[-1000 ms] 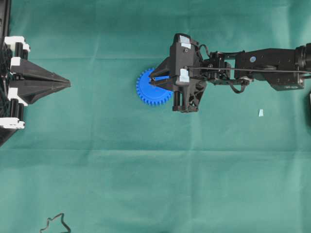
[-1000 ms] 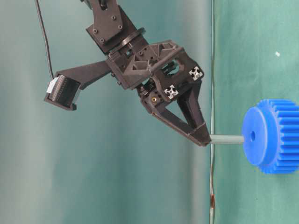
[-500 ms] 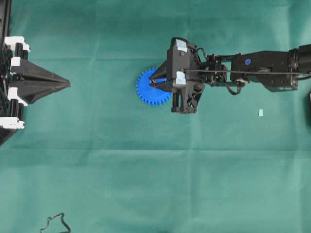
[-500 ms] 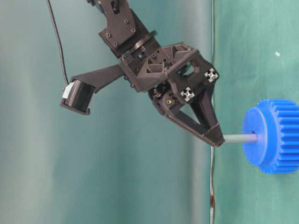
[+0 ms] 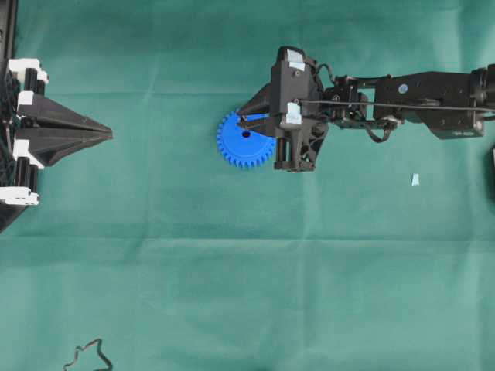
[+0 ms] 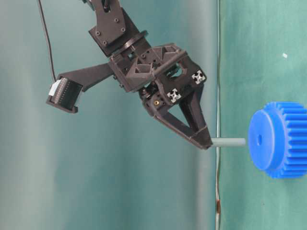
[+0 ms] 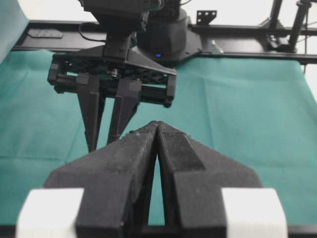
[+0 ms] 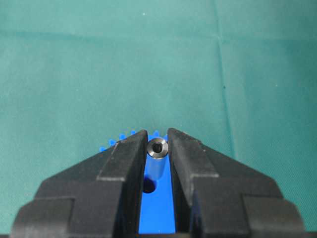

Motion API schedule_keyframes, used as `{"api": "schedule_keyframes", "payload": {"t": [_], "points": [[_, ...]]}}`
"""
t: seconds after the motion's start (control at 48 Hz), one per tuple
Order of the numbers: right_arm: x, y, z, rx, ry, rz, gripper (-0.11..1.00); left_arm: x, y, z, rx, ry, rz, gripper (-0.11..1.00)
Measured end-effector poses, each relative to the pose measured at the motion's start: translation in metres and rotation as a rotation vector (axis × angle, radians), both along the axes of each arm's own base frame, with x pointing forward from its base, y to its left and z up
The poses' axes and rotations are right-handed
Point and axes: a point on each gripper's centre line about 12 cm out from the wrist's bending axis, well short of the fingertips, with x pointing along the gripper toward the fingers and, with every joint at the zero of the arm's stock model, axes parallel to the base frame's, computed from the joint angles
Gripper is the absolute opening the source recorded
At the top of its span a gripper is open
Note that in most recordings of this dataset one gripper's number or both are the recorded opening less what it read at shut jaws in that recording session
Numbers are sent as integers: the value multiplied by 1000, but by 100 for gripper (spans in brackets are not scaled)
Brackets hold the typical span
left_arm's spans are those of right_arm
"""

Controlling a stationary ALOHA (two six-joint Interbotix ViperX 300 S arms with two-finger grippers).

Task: Insert the shaft into the center hole of the gear.
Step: 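Lower the held shaft vertically into the gear's center hole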

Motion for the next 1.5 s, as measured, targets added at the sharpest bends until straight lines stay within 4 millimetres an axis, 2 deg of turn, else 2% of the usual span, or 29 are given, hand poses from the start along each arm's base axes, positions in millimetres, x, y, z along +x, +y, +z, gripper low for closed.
{"api": "schedule_keyframes", "payload": {"t": [0.125,0.313,0.604,0.834,1.0,1.146,1.501], "points": [[1,0,-2,4,-5,-3,16,0,0,0,0,-2,2,0],[2,0,-17,13,18,-7,16,0,0,0,2,0,2,0],[2,0,-15,12,12,-5,16,0,0,0,2,0,0,0],[0,1,1,7,-26,-4,16,0,0,0,2,-2,0,0],[0,4,-3,8,-14,2,16,0,0,0,2,-2,2,0],[1,5,-16,13,8,4,16,0,0,0,2,-3,2,0],[5,4,-19,9,-23,4,16,0,0,-1,2,8,2,0]]}}
